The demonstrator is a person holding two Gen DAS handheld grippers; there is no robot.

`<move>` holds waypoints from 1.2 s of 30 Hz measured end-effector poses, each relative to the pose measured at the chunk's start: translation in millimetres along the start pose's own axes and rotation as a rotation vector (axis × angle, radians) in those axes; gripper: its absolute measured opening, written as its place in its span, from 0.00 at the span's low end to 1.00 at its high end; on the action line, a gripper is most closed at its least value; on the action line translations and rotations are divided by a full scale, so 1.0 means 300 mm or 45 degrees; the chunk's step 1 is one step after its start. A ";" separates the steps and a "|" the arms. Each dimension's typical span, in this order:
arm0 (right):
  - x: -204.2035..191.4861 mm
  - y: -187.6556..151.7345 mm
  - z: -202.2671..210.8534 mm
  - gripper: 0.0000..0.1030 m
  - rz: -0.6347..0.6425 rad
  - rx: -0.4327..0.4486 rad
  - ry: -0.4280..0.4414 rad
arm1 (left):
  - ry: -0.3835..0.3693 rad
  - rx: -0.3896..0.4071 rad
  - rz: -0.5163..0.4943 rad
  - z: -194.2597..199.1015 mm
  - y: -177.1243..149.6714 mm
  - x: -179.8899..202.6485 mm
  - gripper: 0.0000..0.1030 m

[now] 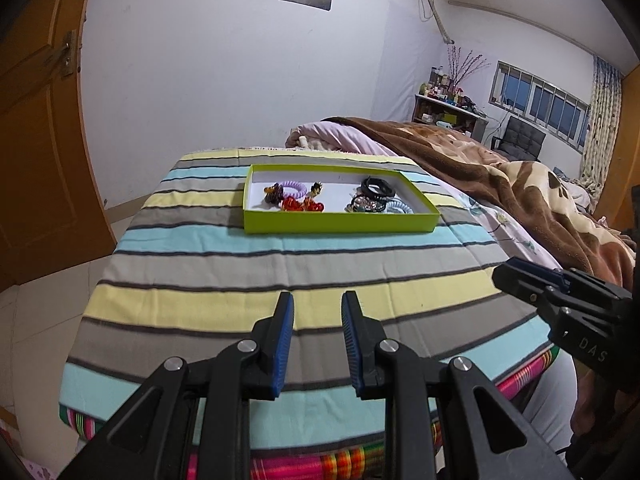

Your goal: Organize jewelry

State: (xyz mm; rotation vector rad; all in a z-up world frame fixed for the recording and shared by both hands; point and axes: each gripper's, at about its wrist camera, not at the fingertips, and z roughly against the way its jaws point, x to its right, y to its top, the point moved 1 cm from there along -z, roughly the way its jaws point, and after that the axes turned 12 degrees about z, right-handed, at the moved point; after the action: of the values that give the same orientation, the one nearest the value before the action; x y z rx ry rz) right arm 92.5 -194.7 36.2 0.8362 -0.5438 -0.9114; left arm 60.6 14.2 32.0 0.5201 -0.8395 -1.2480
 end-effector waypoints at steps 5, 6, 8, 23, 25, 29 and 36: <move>-0.012 -0.024 0.020 0.25 0.005 -0.003 -0.008 | 0.015 -0.007 0.003 0.014 -0.033 -0.003 0.25; -0.015 -0.028 0.022 0.25 0.009 -0.004 -0.012 | 0.015 -0.008 0.004 0.016 -0.038 -0.004 0.25; -0.015 -0.033 0.022 0.25 0.011 -0.006 -0.014 | 0.010 -0.013 0.014 0.015 -0.042 -0.008 0.25; -0.016 -0.029 -0.003 0.25 0.020 -0.023 -0.009 | 0.032 -0.033 0.028 -0.016 -0.049 -0.009 0.25; -0.018 -0.029 -0.005 0.25 0.019 -0.024 -0.008 | 0.032 -0.035 0.029 -0.017 -0.048 -0.010 0.25; -0.018 -0.029 -0.005 0.25 0.019 -0.024 -0.010 | 0.039 -0.035 0.025 -0.019 -0.049 -0.010 0.25; -0.018 -0.027 -0.009 0.25 0.020 -0.024 -0.009 | 0.035 -0.041 0.029 -0.029 -0.050 -0.012 0.25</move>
State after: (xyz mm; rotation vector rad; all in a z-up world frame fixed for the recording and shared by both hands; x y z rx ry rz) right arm 88.0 -191.9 27.6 0.8112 -0.5467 -0.9041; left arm 58.1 13.1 14.6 0.4991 -0.7991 -1.2288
